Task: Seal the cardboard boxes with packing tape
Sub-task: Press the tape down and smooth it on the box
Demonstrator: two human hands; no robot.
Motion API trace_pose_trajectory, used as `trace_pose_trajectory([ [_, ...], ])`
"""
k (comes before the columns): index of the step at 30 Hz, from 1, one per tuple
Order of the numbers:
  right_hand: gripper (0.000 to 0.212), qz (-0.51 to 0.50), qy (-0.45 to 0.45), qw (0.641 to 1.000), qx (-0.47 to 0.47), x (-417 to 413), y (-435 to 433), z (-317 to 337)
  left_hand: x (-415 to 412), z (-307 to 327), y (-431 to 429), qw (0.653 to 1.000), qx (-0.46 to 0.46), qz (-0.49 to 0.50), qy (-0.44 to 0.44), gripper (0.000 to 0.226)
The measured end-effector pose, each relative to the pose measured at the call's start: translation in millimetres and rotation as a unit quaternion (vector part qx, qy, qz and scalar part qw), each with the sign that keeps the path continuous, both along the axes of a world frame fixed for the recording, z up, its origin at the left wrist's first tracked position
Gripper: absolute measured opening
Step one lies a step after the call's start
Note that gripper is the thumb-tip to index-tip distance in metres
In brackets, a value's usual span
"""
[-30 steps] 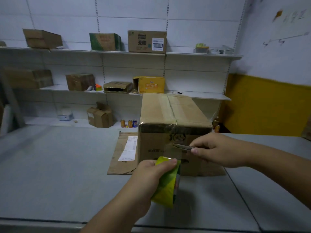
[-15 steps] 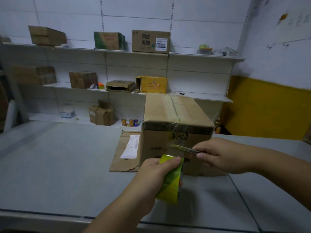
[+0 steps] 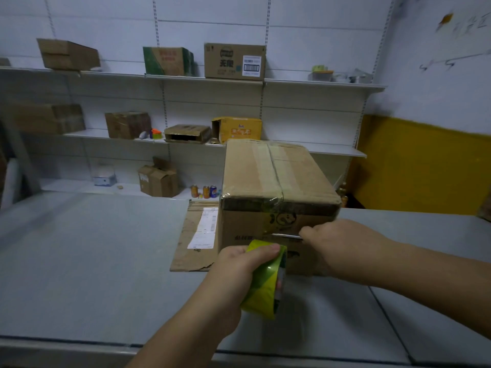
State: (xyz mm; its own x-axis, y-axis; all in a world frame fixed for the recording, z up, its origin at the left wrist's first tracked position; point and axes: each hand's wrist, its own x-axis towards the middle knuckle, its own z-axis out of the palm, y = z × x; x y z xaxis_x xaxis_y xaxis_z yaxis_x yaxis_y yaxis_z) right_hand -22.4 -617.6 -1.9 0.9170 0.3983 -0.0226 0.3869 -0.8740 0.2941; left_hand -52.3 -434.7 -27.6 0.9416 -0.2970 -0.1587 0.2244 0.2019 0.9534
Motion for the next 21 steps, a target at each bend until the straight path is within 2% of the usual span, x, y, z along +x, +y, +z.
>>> trace_pose_trajectory([
  [5, 0.007, -0.003, 0.006, 0.999, 0.034, -3, -6, -8, 2, -4, -1, 1.000, 0.001, 0.021, 0.009, 0.030],
  [8, 0.011, 0.004, -0.007, 0.999, 0.049, -4, -12, -16, 3, -6, -4, 1.000, 0.012, 0.019, 0.014, 0.035],
  [13, 0.003, -0.003, -0.012, 0.999, 0.045, -4, -14, -19, 4, -6, -6, 0.999, 0.016, 0.034, 0.020, 0.018],
  [16, 0.012, -0.006, -0.018, 0.999, 0.046, -6, -18, -22, 3, -6, -5, 0.999, 0.018, 0.035, 0.027, 0.016],
  [21, 0.016, -0.009, -0.021, 0.999, 0.044, -7, -23, -26, 4, -8, -5, 0.999, 0.017, 0.030, 0.029, 0.015],
])
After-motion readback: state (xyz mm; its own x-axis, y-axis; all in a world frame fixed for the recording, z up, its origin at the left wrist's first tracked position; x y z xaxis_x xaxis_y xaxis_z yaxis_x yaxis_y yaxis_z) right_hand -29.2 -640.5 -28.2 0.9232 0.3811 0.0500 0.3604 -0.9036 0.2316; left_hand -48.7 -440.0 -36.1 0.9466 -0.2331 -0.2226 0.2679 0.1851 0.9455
